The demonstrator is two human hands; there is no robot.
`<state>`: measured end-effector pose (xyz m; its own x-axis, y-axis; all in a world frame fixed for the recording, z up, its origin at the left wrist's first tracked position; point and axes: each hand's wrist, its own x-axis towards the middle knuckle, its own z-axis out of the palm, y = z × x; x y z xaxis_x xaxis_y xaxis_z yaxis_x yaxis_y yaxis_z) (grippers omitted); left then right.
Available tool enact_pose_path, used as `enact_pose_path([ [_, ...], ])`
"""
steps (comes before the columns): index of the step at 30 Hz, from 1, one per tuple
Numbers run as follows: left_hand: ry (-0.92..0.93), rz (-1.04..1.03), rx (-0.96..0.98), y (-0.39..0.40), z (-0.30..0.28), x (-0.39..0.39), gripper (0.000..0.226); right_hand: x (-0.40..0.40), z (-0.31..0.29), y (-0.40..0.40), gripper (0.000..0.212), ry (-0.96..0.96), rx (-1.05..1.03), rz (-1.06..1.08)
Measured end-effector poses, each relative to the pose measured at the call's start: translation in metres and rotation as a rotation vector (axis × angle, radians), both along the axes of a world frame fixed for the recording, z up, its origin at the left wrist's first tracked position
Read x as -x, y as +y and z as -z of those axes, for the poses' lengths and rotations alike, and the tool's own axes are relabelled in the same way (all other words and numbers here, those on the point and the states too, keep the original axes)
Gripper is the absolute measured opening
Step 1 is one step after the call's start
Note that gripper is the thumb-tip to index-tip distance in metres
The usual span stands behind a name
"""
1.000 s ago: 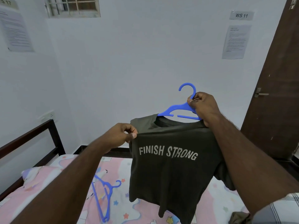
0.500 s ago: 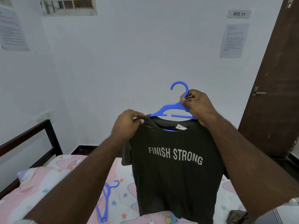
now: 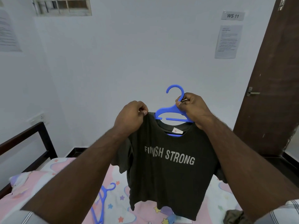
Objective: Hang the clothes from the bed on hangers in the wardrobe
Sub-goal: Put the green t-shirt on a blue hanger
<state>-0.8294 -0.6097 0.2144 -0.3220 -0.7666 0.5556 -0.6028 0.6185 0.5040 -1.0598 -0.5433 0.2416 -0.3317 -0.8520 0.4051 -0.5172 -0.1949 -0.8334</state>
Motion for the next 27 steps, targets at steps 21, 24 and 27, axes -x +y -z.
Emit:
enact_pose_path([
  [21, 0.107, -0.047, -0.112, -0.011, 0.009, -0.034, 0.016, 0.090, 0.042, 0.042, 0.022, -0.026, -0.152, -0.053],
  [24, 0.101, -0.062, -0.105, -0.015, 0.009, -0.042, 0.017, 0.100, 0.055, 0.048, 0.022, -0.111, -0.241, -0.168],
  [27, 0.099, -0.071, -0.121, -0.016, 0.009, -0.049, 0.017, 0.106, 0.058, 0.048, 0.021, -0.024, -0.235, -0.118],
])
